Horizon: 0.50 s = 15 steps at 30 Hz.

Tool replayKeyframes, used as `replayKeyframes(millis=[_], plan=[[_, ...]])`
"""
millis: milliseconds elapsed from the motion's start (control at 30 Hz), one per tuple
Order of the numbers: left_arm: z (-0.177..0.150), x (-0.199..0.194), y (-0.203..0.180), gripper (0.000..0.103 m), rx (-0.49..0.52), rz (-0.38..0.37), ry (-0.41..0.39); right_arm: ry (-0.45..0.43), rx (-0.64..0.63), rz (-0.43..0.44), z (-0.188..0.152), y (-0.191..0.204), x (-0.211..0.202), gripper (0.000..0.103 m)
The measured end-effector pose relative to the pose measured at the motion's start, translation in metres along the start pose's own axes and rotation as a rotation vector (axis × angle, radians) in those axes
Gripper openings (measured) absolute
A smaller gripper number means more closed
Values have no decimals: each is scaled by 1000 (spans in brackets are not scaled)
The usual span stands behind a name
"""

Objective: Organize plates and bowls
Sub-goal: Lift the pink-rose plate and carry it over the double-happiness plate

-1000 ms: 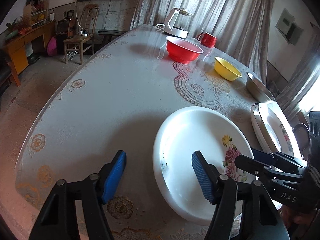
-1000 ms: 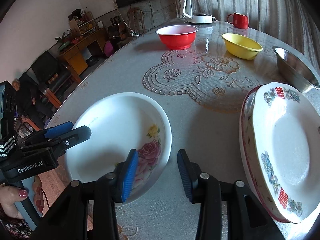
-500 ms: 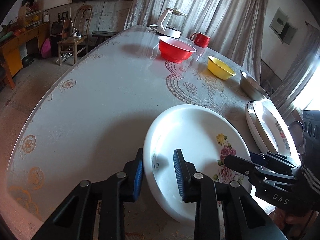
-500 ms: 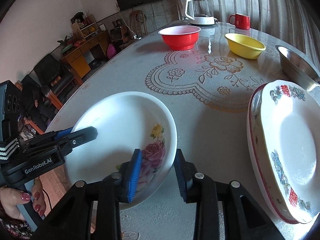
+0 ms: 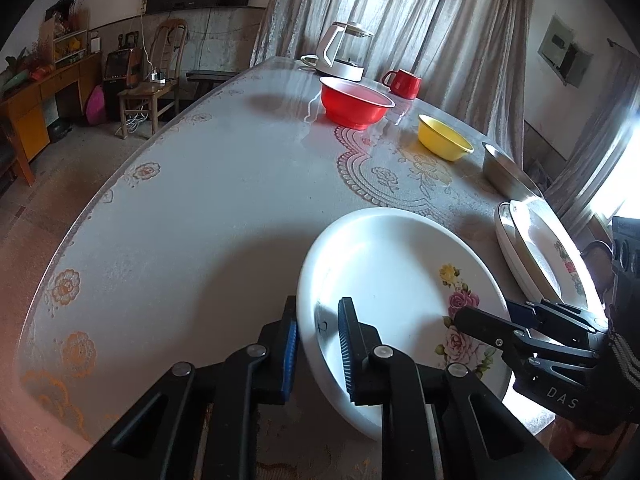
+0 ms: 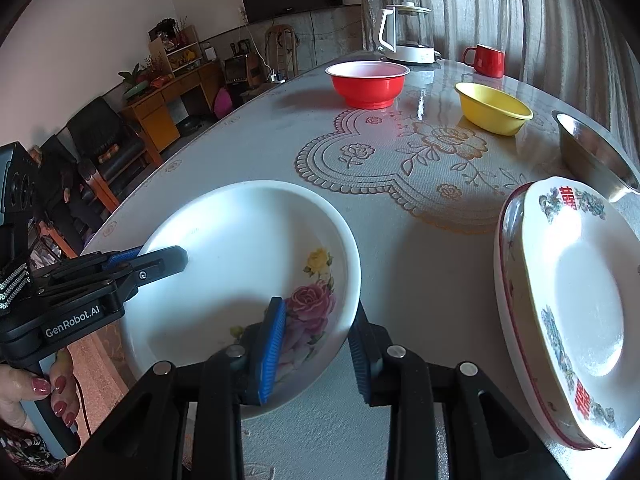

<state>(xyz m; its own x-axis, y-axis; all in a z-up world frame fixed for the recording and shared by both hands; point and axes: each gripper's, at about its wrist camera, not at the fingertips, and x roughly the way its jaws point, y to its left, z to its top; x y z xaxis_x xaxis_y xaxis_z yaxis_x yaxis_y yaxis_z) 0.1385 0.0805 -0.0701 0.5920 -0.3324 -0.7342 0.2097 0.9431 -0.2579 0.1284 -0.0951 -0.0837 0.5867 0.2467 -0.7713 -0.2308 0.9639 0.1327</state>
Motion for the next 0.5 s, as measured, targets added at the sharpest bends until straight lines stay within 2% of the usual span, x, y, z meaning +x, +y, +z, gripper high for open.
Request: replayKeyframes(millis=[133,500], plan=[[-1,-1,2,17,-17,-17,-4,-11,14,3,-1,-2,-1,28],[-4,0,1,17,14,-19,-32,-19,38,32,-2,-9,-2,20]])
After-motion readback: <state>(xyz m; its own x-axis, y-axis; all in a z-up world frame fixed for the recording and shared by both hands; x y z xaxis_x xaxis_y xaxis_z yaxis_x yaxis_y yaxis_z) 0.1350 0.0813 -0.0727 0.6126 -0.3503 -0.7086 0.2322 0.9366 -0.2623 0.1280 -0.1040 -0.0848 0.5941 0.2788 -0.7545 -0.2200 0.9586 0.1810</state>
